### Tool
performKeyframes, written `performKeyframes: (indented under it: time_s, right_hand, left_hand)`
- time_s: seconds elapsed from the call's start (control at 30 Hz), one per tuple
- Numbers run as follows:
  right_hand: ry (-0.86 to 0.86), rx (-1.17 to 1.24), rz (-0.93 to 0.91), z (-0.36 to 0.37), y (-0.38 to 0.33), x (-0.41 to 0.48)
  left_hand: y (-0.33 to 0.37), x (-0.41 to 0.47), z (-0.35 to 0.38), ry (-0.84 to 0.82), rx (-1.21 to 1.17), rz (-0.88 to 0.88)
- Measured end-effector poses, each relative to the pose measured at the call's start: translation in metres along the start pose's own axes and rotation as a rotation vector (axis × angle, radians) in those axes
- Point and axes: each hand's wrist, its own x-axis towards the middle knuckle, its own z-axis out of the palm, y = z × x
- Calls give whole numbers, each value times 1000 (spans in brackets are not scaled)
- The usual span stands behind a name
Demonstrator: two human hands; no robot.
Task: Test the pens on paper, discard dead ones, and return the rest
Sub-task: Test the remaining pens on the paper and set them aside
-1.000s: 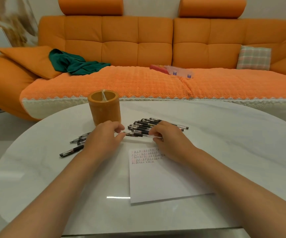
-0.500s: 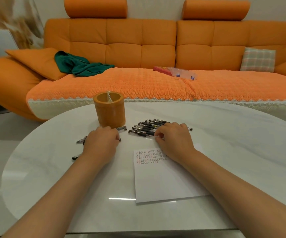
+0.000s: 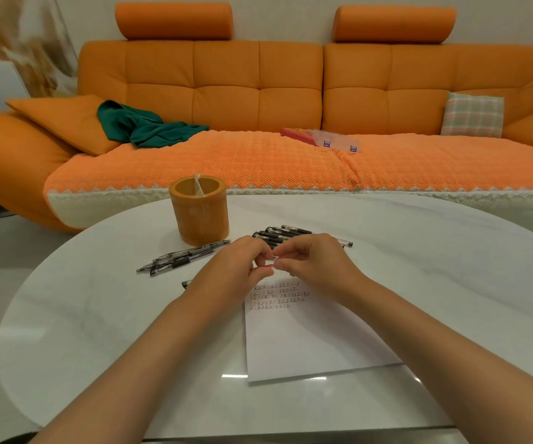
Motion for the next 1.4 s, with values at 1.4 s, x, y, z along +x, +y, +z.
performKeyframes:
  time_s: [1.4]
  right_hand:
    - [-91, -754, -258, -9, 9, -24]
  left_hand:
    - [12, -11, 8, -64, -287, -142]
